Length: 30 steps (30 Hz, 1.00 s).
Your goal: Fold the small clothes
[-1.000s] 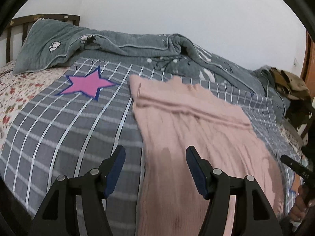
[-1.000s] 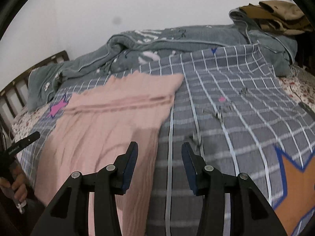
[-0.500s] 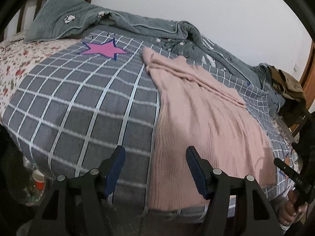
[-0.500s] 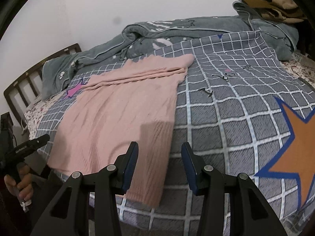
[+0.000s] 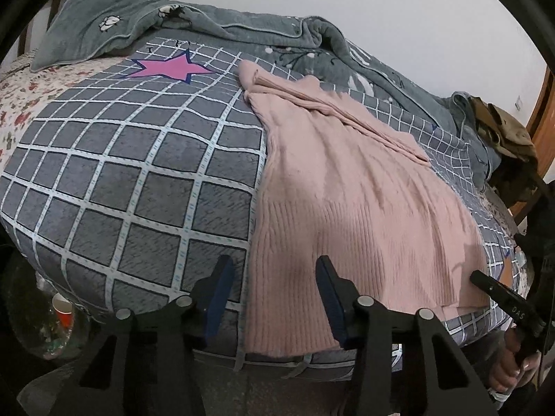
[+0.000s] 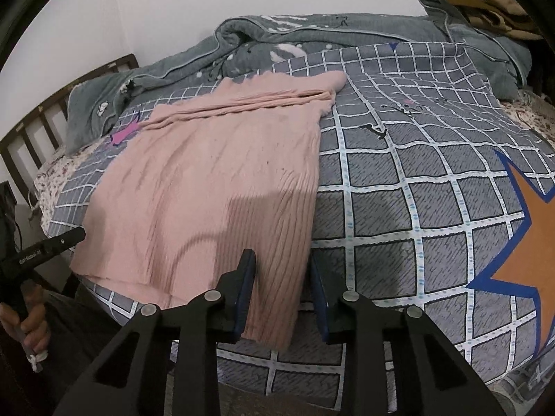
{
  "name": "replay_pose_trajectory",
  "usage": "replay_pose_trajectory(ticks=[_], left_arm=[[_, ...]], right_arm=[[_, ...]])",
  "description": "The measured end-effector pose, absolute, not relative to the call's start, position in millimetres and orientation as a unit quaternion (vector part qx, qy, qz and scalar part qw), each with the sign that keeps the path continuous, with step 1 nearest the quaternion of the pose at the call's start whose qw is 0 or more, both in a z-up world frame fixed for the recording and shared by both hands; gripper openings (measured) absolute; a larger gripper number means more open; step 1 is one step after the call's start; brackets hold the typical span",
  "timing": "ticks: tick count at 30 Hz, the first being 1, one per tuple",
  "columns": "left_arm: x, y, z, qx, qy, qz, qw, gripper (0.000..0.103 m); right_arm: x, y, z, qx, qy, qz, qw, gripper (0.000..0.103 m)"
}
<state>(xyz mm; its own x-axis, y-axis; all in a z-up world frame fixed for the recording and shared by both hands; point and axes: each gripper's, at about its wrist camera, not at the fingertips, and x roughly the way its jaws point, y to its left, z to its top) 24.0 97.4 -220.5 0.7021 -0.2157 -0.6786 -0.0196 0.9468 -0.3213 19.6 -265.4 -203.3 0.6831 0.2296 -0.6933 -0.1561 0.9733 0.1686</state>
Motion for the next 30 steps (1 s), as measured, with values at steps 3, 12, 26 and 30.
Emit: replay_pose_trajectory(ticks=[3,12,26,30], left_arm=[[26.9,95.6,-224.4,-0.153,0.39,-0.052,0.907,0.041],[29.3,95.4,-228.2,-0.159,0.398,-0.049,0.902,0.02],[30.2,94.8,-229.0,-0.156,0.4,-0.047,0.902,0.02],[29.1,101.9,-228.3,-0.183,0.394,-0.054,0.899,0.008]], right_arm=[[19.8,-263.7,-204.2,0.044,0.384,0.102,0.917,0.03],[20.2,-265.5,-206.0,0.056,0.379,0.103,0.918,0.03],[22.8,-259.4,-208.3,0.058,0.393,0.115,0.91,0.031],[23.6,-258.6,-208.7,0.06,0.396,0.119,0.909,0.022]])
